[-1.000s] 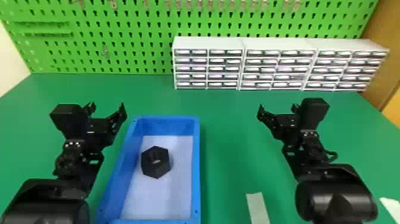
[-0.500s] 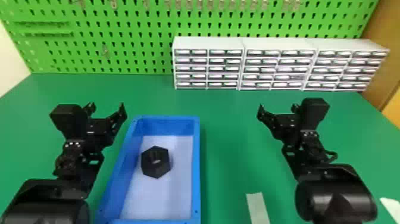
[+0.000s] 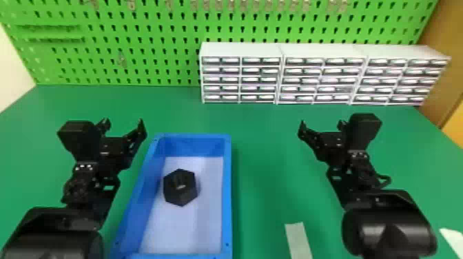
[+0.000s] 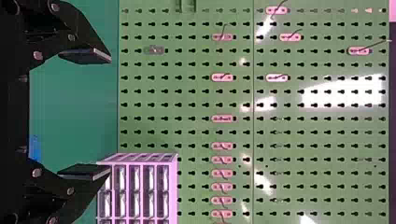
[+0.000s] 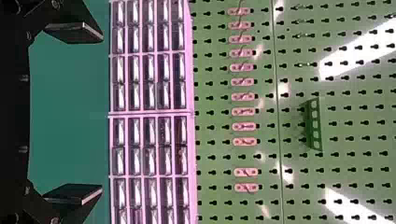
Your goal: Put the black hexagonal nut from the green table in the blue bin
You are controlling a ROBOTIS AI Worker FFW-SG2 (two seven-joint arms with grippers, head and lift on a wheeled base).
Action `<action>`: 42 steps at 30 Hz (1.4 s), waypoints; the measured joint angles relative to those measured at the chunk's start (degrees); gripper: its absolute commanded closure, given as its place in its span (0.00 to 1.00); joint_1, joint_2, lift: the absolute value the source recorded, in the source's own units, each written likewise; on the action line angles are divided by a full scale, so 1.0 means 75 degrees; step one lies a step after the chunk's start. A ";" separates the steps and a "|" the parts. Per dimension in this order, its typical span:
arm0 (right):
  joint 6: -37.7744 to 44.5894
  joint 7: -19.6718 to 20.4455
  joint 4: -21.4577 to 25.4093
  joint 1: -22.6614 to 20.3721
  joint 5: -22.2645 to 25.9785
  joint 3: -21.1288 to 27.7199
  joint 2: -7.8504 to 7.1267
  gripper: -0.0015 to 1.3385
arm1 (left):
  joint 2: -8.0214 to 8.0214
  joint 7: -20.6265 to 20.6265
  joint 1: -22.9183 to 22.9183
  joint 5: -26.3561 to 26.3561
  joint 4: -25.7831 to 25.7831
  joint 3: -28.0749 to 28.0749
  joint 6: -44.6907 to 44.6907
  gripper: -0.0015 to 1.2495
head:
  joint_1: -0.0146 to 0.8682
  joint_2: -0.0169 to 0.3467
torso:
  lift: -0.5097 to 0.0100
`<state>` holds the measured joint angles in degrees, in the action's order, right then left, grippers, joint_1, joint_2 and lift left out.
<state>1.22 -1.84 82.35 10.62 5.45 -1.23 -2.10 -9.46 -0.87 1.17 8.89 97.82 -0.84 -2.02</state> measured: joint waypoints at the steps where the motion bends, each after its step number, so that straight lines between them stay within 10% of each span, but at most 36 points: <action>1: 0.0000 0.0000 0.0000 0.0000 0.0000 0.0000 0.0002 0.12 | 0.0000 0.0000 0.0003 0.0002 0.0000 0.0000 0.0000 0.34 | 0.79 0.19 | 0.79; 42: 0.0080 0.0000 0.0000 0.0008 0.0023 -0.0023 -0.0024 0.12 | 0.0000 -0.0001 -0.0005 0.0002 0.0000 -0.0005 0.0000 0.34 | 0.79 0.19 | 0.79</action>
<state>1.82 -1.84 82.35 10.67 5.63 -1.41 -2.29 -9.46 -0.88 1.14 8.90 97.82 -0.88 -2.02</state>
